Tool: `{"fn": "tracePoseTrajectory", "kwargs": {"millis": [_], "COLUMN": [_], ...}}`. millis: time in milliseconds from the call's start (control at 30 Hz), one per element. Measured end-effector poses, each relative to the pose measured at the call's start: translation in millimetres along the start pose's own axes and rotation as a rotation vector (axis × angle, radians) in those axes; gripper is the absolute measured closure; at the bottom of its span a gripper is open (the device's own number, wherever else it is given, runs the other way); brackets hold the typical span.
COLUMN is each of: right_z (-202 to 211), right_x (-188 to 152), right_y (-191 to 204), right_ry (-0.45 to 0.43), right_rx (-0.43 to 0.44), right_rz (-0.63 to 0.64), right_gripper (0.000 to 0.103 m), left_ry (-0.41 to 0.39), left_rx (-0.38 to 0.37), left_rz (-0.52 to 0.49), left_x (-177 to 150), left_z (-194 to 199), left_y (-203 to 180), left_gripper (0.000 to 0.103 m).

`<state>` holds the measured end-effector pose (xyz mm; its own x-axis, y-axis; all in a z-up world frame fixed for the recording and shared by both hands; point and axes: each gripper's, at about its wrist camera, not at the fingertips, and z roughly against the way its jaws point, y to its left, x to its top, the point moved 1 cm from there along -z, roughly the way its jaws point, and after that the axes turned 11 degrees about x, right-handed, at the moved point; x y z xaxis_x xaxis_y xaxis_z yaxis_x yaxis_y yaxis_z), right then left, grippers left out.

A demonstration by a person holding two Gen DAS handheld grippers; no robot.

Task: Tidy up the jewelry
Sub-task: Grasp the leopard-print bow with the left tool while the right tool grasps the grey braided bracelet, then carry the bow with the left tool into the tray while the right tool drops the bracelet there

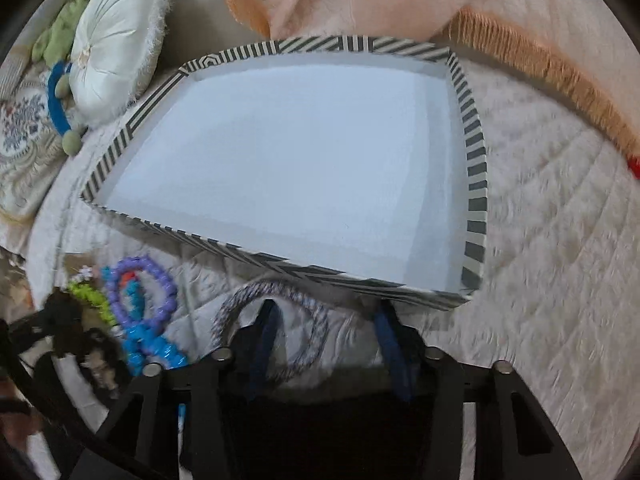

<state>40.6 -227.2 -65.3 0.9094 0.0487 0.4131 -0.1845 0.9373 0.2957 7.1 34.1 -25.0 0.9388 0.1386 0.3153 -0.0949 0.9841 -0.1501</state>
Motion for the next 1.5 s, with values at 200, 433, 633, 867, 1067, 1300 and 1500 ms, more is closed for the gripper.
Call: {"fn": "tracePoseTrajectory", "kwargs": {"millis": [200, 433, 633, 867, 1067, 1300, 1500], "right_z": [24.0, 91.3, 116.5, 111.5, 73.0, 24.0, 21.8], "right_x": [-7.2, -21.9, -10.6, 15.6, 40.1, 48.6, 36.1], "right_y": [-3.1, 11.1, 15.1, -0.6, -24.2, -45.2, -49.5], "right_ry": [-0.068, -0.218, -0.274, -0.281, -0.225, -0.119, -0.060], "right_rx": [0.063, 0.164, 0.182, 0.147, 0.131, 0.107, 0.077], "right_rz": [-0.012, -0.021, -0.029, -0.068, -0.121, -0.157, -0.126], "right_gripper": [0.095, 0.096, 0.096, 0.096, 0.096, 0.096, 0.096], "left_ry": [-0.040, -0.141, -0.200, -0.228, -0.175, -0.084, -0.029], "left_rx": [-0.038, -0.047, -0.053, -0.066, -0.046, 0.025, 0.097], "left_rz": [-0.004, 0.007, 0.006, -0.010, -0.003, -0.012, -0.034], "left_x": [-2.2, 4.1, 19.6, 61.1, 103.5, 133.7, 123.6], "left_z": [29.3, 76.6, 98.7, 97.4, 52.5, -16.0, -46.4], "left_y": [11.4, 27.5, 24.5, -2.3, -29.0, -49.0, -43.8], "left_gripper": [0.084, 0.084, 0.084, 0.084, 0.084, 0.084, 0.083]}}
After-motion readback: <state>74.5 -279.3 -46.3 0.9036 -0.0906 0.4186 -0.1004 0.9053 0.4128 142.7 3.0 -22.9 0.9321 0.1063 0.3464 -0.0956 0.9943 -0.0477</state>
